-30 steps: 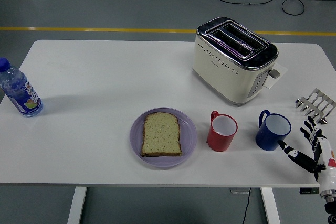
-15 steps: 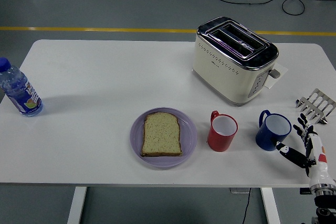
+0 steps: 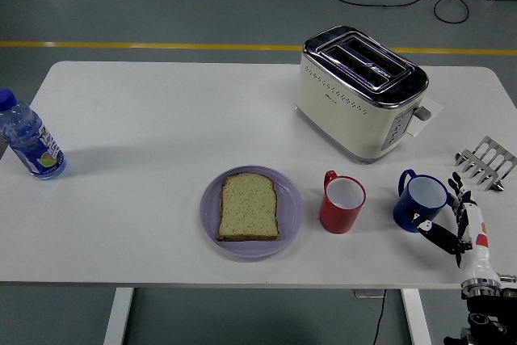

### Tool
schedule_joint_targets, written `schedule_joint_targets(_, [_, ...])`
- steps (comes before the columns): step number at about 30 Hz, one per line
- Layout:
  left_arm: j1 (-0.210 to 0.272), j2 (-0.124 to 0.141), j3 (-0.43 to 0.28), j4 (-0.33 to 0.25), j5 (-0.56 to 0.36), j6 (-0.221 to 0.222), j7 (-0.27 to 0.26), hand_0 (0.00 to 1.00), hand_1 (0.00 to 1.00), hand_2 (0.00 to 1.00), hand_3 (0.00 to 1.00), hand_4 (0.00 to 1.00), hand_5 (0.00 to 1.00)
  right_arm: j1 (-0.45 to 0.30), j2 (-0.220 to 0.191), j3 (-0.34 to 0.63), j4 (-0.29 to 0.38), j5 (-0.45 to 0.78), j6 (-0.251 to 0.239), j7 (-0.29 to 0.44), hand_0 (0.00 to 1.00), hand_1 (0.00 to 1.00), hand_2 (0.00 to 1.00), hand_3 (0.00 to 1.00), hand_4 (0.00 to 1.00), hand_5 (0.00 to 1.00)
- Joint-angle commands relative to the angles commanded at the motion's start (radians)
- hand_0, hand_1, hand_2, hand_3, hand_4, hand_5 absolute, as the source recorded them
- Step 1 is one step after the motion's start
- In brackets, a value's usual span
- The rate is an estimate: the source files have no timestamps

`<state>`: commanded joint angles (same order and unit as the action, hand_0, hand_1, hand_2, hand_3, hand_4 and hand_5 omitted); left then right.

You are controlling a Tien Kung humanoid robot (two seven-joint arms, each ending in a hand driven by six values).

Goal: Pick up the cup,pour liquid into bread,place the cup on the desk

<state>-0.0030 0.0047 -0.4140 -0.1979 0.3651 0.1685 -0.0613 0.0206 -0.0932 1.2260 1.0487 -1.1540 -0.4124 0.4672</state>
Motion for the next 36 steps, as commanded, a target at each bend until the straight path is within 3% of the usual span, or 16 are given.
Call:
schedule_joint_targets(9, [-0.001, 0.0, -0.004, 0.0, 0.002, 0.0, 0.0, 0.646, 0.651, 0.639, 0.531, 0.3, 0.771, 0.03, -0.005, -0.056, -0.029, 0.092, -0.002, 0.039, 0.967, 0.855, 0.964, 0.998, 0.998, 0.131])
schedule_joint_targets(19, [0.002, -0.003, -0.006, 0.0, 0.001, 0.001, 0.0, 0.647, 0.651, 0.64, 0.531, 0.3, 0.771, 0.046, -0.004, -0.102, -0.046, 0.122, -0.051, 0.061, 0.961, 0.854, 0.96, 0.998, 0.998, 0.129])
schedule_joint_targets(36, [0.006, -0.005, -0.005, 0.001, -0.002, 0.001, 0.0, 0.646, 0.652, 0.643, 0.531, 0.3, 0.773, 0.093, 0.007, -0.141, -0.113, 0.156, -0.055, 0.081, 0.949, 0.841, 0.95, 0.998, 0.998, 0.11])
